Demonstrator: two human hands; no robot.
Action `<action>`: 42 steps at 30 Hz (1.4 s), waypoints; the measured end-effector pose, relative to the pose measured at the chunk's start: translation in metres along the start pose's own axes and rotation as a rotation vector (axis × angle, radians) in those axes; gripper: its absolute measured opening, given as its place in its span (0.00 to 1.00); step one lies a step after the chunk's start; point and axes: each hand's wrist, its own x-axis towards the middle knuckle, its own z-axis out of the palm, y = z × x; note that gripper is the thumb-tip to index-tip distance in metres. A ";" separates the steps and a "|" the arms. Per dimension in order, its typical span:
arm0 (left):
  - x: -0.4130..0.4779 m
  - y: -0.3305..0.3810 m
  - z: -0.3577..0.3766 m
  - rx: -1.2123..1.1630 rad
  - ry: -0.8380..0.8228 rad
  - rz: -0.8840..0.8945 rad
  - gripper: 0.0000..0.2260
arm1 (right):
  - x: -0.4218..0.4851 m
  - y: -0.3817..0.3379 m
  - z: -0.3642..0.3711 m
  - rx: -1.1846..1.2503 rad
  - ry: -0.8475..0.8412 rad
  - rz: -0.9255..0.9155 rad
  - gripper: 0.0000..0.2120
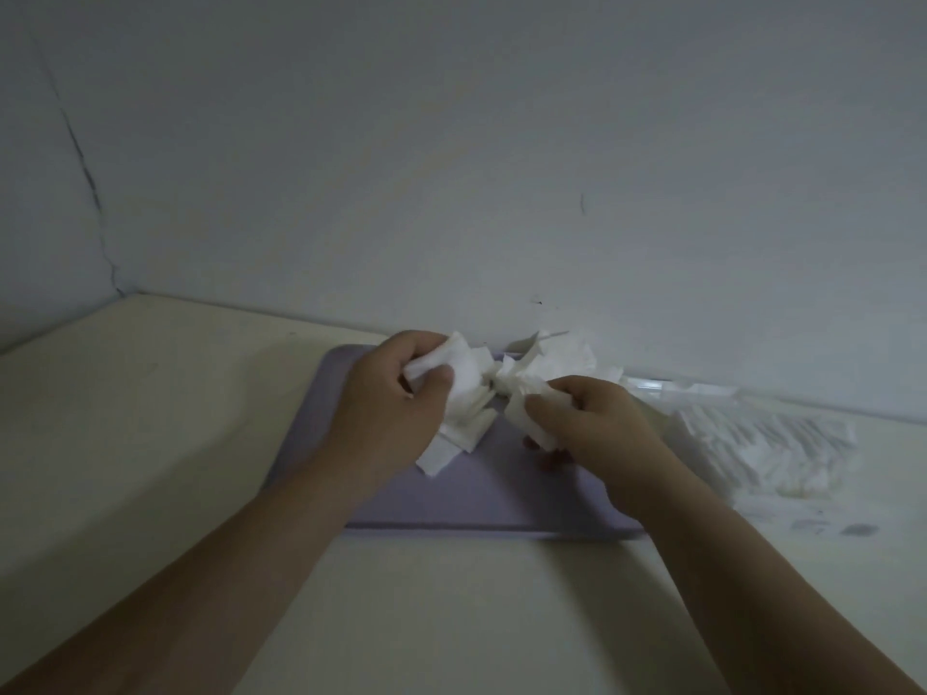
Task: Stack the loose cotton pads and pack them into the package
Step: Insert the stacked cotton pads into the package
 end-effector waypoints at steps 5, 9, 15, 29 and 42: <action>-0.023 0.010 0.018 -0.350 -0.340 -0.201 0.11 | -0.015 -0.002 -0.016 0.374 -0.141 0.177 0.08; -0.032 0.009 0.024 -0.274 -0.455 -0.261 0.09 | -0.024 0.018 -0.025 0.515 -0.329 0.118 0.18; -0.028 0.001 0.025 -0.288 -0.483 -0.316 0.03 | -0.021 0.034 -0.022 0.386 -0.092 0.023 0.14; -0.027 -0.007 0.032 -0.252 -0.458 -0.235 0.05 | -0.025 0.037 -0.019 0.462 -0.201 0.020 0.08; -0.029 -0.006 0.033 -0.282 -0.429 -0.228 0.04 | -0.028 0.039 -0.019 0.345 -0.270 -0.081 0.15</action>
